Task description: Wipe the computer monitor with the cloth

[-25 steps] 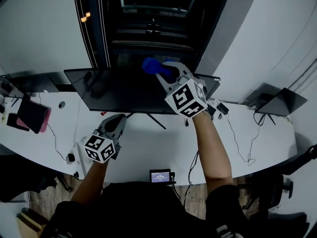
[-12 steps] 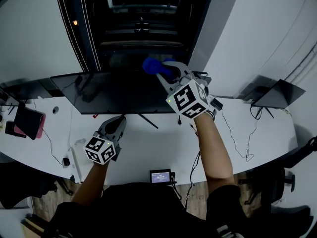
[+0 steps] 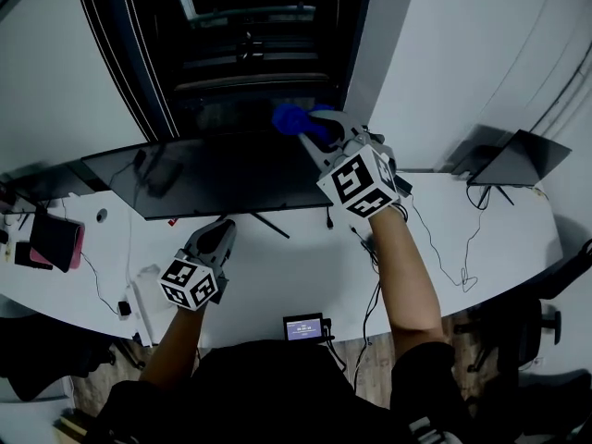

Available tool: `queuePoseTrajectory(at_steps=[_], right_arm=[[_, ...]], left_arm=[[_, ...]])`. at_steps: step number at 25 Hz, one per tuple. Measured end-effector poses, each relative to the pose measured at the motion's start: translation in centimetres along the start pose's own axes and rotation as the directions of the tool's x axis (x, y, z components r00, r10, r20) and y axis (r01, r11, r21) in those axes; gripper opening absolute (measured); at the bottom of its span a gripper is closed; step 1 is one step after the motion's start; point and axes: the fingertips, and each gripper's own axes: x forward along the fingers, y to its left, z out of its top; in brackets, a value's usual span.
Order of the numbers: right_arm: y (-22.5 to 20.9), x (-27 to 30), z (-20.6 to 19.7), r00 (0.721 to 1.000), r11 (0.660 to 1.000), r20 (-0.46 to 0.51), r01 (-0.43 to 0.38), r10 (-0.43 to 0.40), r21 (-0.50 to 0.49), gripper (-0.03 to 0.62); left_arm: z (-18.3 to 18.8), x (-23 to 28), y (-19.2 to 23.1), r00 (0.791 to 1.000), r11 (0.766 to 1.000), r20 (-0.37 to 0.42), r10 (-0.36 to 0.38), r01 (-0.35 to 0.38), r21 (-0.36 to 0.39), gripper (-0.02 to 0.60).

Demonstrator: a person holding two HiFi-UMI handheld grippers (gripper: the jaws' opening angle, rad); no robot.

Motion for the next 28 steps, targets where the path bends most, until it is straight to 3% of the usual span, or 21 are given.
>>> queuePoseTrajectory(at_steps=[10, 15, 22, 28], right_arm=[[-2.6, -2.5, -3.2, 0.998, 0.996, -0.019, 0.065, -0.064, 0.063, 0.069], [-3.8, -3.5, -4.6, 0.994, 0.984, -0.017, 0.107, -0.106, 0.141, 0.069], [-4.9, -4.5, -6.0, 0.985, 0.959, -0.024, 0.173, -0.172, 0.224, 0.069], [-6.0, -5.6, -7.2, 0.972, 0.914, -0.025, 0.228, -0.233, 0.336, 0.069]], left_arm=[[-0.5, 1.1, -1.4, 0.999, 1.000, -0.033, -0.022, 0.022, 0.003, -0.005], [-0.3, 1.3, -1.9, 0.999, 0.999, -0.041, -0.034, 0.035, 0.005, -0.005], [-0.4, 1.5, -2.1, 0.997, 0.999, -0.052, -0.053, 0.053, 0.001, -0.005], [-0.7, 2.0, -2.6, 0.995, 0.997, -0.063, -0.075, 0.075, -0.002, -0.005]])
